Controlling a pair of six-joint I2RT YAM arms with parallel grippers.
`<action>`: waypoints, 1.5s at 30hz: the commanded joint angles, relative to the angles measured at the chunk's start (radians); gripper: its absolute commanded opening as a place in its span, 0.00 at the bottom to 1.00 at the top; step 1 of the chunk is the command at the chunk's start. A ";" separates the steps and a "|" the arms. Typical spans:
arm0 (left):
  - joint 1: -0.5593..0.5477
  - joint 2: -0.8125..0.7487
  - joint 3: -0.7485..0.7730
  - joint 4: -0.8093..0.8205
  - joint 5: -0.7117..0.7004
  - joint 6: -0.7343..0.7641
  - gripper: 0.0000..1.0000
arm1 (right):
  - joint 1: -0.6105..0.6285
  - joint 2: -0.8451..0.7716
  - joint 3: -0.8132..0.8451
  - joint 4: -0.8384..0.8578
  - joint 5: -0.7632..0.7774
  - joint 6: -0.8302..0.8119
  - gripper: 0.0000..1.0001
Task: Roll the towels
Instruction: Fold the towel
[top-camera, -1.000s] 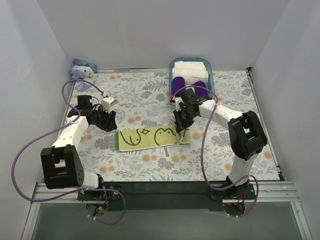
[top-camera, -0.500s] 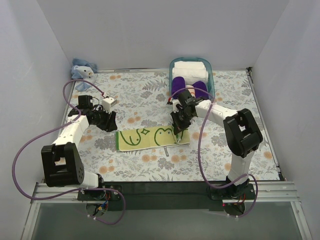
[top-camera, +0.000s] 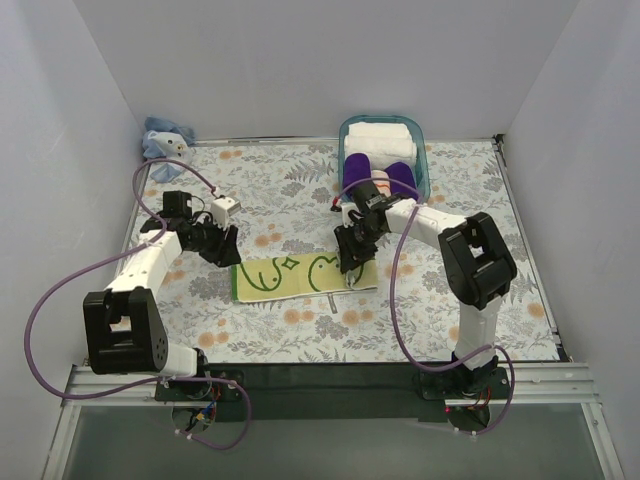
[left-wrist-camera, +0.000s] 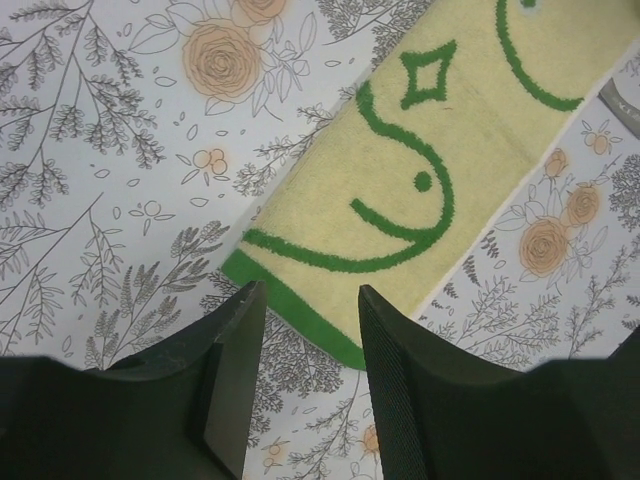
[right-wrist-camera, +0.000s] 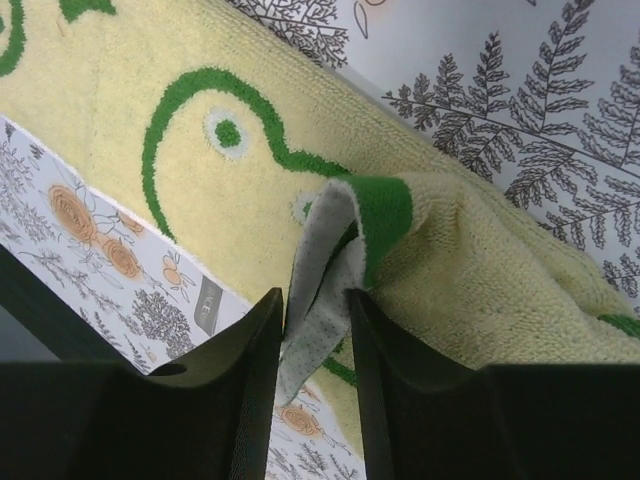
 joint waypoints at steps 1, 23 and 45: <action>-0.028 -0.050 0.026 -0.036 0.043 0.016 0.39 | 0.005 -0.092 0.054 -0.021 -0.045 -0.041 0.35; -0.121 0.281 0.093 -0.173 -0.147 0.024 0.00 | -0.045 -0.080 0.023 -0.072 0.113 -0.341 0.31; -0.121 0.705 0.813 -0.270 -0.015 0.213 0.23 | 0.143 -0.221 -0.013 0.009 -0.262 -0.144 0.52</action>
